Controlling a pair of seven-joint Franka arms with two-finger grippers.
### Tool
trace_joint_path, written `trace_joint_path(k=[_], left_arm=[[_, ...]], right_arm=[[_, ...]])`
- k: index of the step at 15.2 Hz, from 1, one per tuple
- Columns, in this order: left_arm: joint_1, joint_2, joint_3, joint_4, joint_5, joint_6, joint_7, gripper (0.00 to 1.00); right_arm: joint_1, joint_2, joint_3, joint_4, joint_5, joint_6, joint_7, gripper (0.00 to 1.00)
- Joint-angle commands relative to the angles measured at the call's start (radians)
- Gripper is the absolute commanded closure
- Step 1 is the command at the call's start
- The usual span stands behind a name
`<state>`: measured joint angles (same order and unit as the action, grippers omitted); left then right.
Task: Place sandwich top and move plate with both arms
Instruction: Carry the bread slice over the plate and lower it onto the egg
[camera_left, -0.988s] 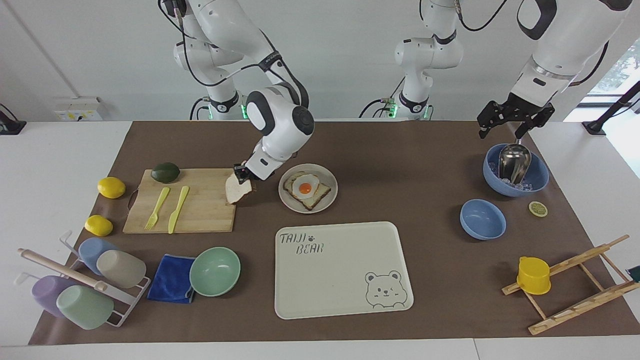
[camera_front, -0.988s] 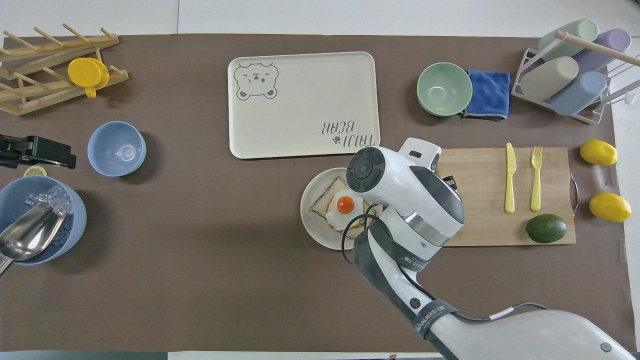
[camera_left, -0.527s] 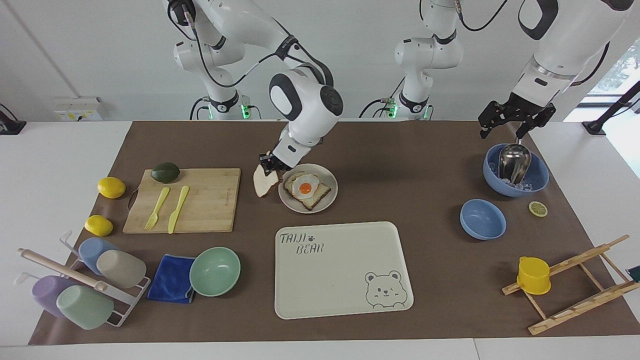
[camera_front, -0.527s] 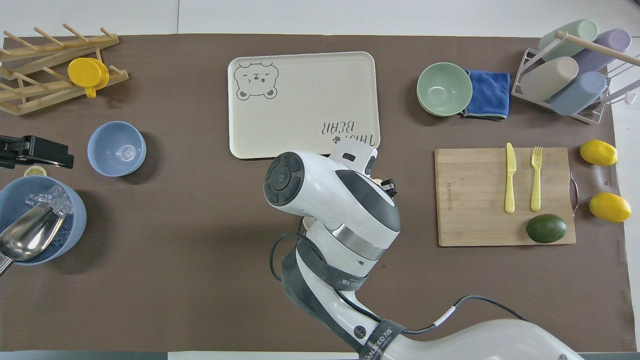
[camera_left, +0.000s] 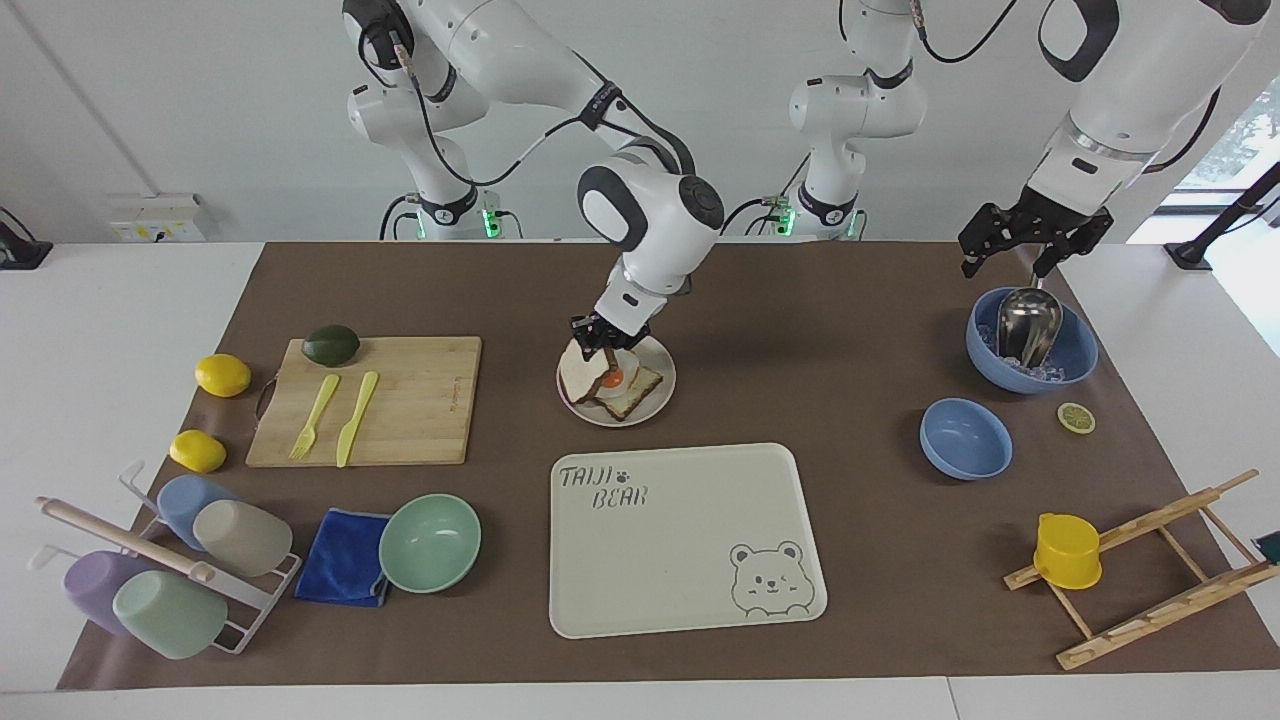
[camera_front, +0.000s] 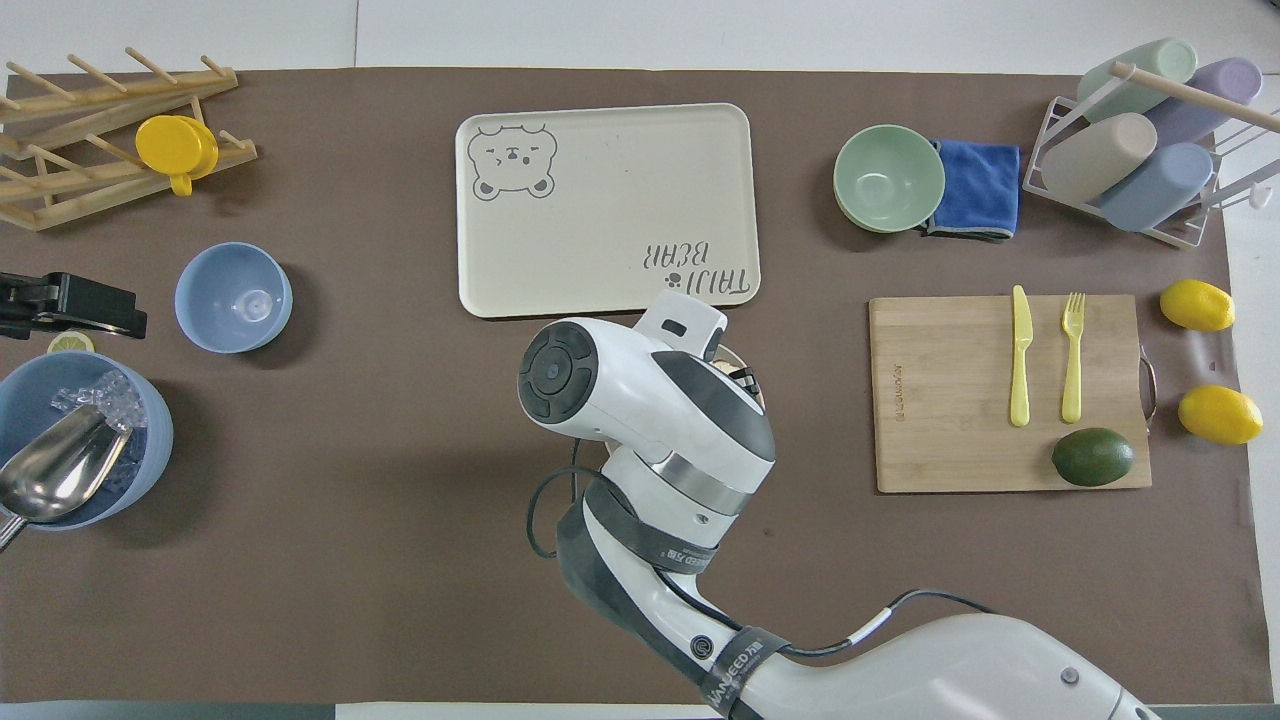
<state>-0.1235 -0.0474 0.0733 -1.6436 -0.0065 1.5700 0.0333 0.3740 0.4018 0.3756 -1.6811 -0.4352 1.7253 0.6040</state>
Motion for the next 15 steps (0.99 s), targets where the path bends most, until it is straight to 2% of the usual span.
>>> trace_joint_path(k=[1,4,9,10,11,13,14,15], left_arm=[[-0.007,-0.028,0.006,-0.033,0.014,0.005,0.002,0.0],[-0.005,-0.028,0.006,-0.036,0.014,0.01,0.004,0.0],[-0.005,-0.052,0.008,-0.087,0.014,0.045,0.0,0.0],[-0.005,-0.052,0.008,-0.088,0.014,0.047,0.002,0.0],[-0.005,-0.052,0.006,-0.088,0.014,0.047,0.002,0.0],[-0.005,-0.052,0.008,-0.088,0.014,0.047,0.002,0.0],[-0.005,-0.052,0.006,-0.09,0.014,0.048,0.002,0.0],[-0.005,-0.052,0.008,-0.097,0.014,0.053,0.0,0.0]], right_arm=[[-0.012,-0.011,0.011,-0.04,0.039,0.068,0.022,1.0],[-0.018,-0.02,0.011,-0.103,0.041,0.163,0.049,1.0],[-0.017,-0.024,0.046,-0.14,0.044,0.23,0.132,0.98],[-0.017,-0.026,0.046,-0.156,0.044,0.265,0.134,0.78],[-0.023,-0.026,0.046,-0.17,0.044,0.298,0.134,0.65],[-0.021,-0.026,0.048,-0.169,0.044,0.31,0.134,0.5],[-0.02,-0.026,0.057,-0.163,0.044,0.306,0.134,0.33],[-0.026,-0.026,0.075,-0.151,0.052,0.304,0.134,0.0]])
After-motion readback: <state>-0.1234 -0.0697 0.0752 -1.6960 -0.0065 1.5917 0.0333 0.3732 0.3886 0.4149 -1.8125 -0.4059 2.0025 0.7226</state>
